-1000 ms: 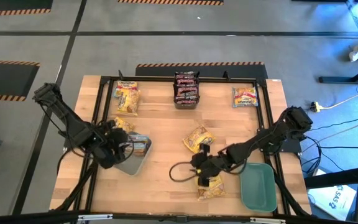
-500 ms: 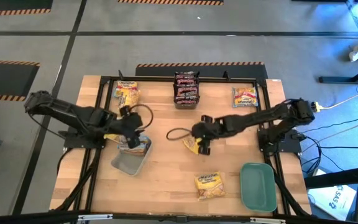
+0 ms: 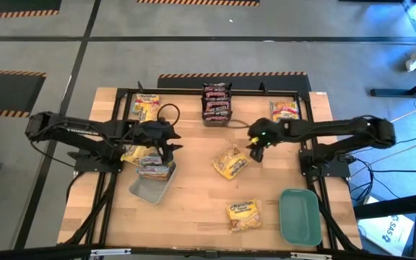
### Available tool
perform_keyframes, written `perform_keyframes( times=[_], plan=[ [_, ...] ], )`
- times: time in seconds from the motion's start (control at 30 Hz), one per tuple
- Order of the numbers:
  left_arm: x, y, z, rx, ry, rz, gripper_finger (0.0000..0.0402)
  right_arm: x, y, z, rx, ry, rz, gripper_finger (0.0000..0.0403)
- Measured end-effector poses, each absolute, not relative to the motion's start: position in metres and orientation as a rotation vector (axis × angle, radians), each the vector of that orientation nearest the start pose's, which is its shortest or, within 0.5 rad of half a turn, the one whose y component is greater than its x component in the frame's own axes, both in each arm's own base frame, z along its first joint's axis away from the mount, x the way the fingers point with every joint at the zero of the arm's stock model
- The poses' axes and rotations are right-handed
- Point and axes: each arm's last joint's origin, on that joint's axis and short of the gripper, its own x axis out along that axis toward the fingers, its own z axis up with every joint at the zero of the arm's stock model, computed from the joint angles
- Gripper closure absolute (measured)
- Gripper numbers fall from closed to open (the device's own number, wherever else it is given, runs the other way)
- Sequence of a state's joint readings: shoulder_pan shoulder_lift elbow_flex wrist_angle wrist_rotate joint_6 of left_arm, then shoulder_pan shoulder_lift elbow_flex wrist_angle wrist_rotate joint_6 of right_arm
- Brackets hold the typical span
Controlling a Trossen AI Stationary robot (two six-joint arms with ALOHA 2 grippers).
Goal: Sort Maruchan noodles
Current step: Put the right blue noodle pack into the gray bin
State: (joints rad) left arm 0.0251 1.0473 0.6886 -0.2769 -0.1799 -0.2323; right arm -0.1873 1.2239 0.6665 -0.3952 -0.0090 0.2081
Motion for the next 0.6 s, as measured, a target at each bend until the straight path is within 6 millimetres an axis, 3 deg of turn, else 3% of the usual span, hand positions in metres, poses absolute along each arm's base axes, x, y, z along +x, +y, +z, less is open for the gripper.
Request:
perform_keyframes(
  times=[0.1,0.33,0.43,0.6],
  plan=[
    [0.218,0.012,0.241,-0.183,0.533,0.271,0.0216,0.207,-0.049,0.196,0.334,0.905,-0.35,0.0242],
    [0.222,0.018,0.238,-0.159,0.376,0.296,0.0216,0.186,-0.078,0.195,0.405,0.918,-0.789,0.0251],
    [0.221,0.021,0.237,-0.121,0.368,0.312,0.0216,0.178,-0.097,0.188,0.448,0.939,-0.906,0.0283],
    [0.221,0.025,0.237,-0.116,0.366,0.333,0.0216,0.162,-0.125,0.181,0.443,0.981,-1.109,0.0373]
  ],
)
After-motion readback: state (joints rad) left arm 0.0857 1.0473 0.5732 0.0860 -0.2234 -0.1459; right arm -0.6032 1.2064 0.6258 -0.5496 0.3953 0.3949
